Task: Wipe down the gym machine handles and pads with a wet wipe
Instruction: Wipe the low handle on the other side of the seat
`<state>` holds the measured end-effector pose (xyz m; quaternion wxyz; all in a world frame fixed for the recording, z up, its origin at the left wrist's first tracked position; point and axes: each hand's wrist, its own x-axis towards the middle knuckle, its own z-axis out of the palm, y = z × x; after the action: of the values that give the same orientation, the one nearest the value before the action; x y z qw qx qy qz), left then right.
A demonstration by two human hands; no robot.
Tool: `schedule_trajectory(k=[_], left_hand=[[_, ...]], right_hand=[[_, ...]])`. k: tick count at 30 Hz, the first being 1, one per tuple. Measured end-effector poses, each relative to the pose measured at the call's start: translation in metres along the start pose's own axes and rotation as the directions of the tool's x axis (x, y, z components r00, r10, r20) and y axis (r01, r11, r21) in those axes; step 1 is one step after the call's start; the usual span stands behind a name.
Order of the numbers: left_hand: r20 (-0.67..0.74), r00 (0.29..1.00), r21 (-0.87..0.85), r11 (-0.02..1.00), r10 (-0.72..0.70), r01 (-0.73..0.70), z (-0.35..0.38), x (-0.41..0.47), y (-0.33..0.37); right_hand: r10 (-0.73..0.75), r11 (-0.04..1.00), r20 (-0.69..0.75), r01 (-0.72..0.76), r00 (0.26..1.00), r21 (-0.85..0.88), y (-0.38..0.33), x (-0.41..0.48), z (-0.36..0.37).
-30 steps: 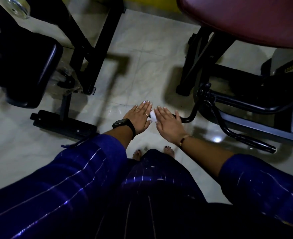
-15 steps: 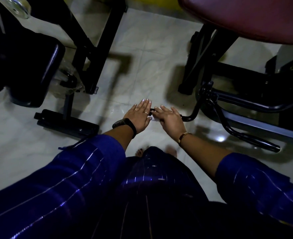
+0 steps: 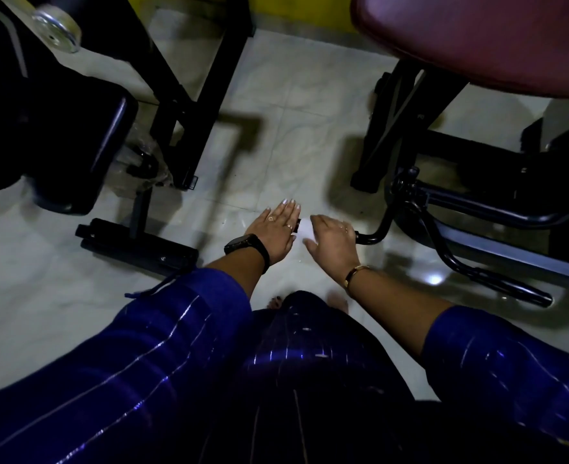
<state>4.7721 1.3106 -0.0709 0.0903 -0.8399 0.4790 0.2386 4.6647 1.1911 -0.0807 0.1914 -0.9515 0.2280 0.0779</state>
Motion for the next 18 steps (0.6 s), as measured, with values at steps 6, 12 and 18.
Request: schedule_trajectory(k=[6, 12, 18], left_hand=[[0.050, 0.998, -0.006, 1.000, -0.026, 0.027, -0.001, -0.004, -0.005], [0.043, 0.999, -0.004, 1.000, -0.008, 0.008, 0.003, -0.006, -0.010], [0.011, 0.996, 0.006, 0.996, 0.087, -0.087, -0.005, -0.002, -0.003]], right_hand=[[-0.064, 0.998, 0.254, 0.063, 0.965, 0.014, -0.010, 0.025, -0.010], [-0.139, 0.989, 0.173, 0.145, 0.975, -0.023, -0.002, 0.002, -0.009], [-0.006, 1.000, -0.026, 0.007, 1.000, 0.017, 0.012, -0.007, -0.002]])
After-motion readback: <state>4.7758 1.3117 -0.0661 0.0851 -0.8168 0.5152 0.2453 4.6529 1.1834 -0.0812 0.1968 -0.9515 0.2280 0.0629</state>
